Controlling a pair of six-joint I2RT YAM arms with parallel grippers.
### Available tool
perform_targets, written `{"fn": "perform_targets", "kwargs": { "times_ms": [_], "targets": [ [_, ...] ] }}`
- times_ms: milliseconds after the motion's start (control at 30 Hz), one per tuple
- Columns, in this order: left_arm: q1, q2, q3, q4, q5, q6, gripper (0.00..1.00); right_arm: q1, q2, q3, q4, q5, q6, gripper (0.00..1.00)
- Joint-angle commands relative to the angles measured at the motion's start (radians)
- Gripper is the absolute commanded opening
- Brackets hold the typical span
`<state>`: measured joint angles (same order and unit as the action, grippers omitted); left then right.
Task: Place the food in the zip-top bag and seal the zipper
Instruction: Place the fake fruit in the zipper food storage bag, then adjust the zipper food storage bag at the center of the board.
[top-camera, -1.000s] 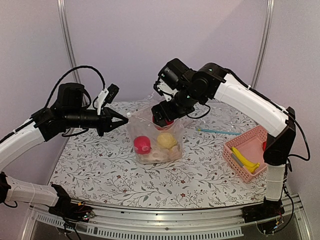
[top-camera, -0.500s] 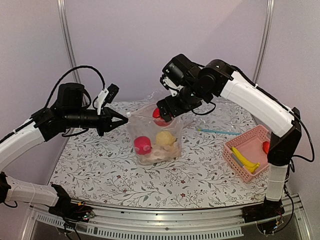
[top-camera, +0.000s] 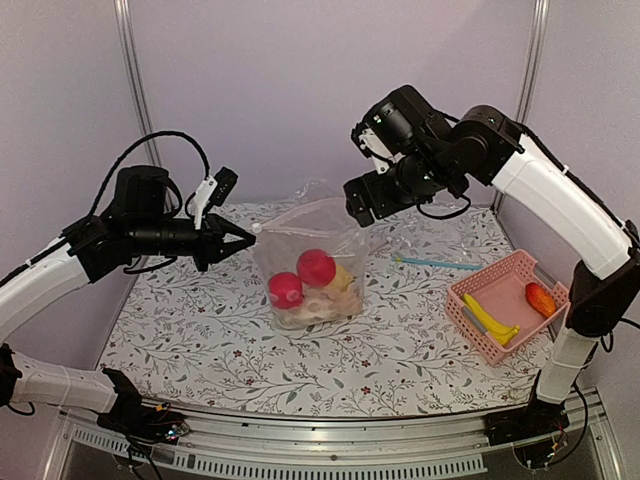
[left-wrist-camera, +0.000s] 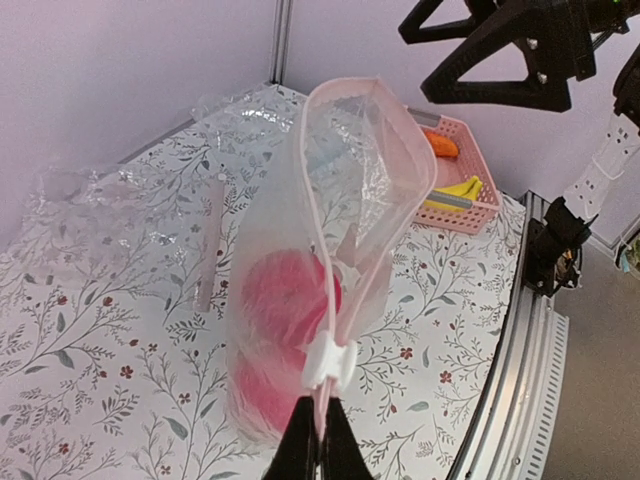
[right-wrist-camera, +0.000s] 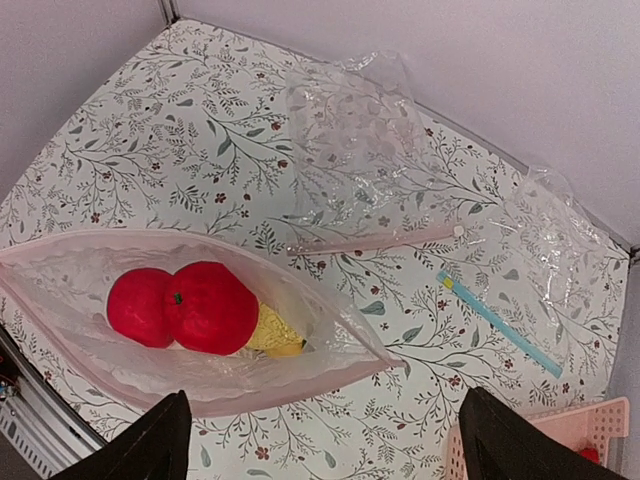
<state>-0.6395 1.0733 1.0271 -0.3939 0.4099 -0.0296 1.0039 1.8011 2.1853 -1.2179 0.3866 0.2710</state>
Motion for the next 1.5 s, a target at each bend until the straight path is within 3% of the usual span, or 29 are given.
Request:
{"fn": "perform_targets", "kwargs": {
  "times_ms": [0,433,700,767,1100,1467],
  "targets": [
    [-0.011,-0.015,-0.002,0.017,0.000,0.005,0.00,-0.023,0.007,-0.059,-0.006,0.063,0.010,0.91],
    [-0.011,-0.021,-0.003,0.018,0.002,0.005,0.00,-0.077,0.037,-0.079,0.040,0.016,0.039,0.79],
    [-0.011,-0.025,-0.004,0.017,-0.002,0.008,0.00,-0.089,0.070,-0.078,0.047,-0.007,0.042,0.62],
    [-0.011,-0.027,-0.004,0.015,-0.005,0.009,0.00,-0.090,0.072,-0.075,0.050,-0.017,0.042,0.55],
    [-0.011,-0.040,-0.008,0.021,-0.026,0.010,0.00,-0.090,0.029,-0.040,0.101,-0.120,0.045,0.04],
    [0.007,-0.060,-0.032,0.069,-0.004,-0.023,0.00,-0.076,-0.053,-0.083,0.177,-0.163,0.034,0.04]
  ]
}}
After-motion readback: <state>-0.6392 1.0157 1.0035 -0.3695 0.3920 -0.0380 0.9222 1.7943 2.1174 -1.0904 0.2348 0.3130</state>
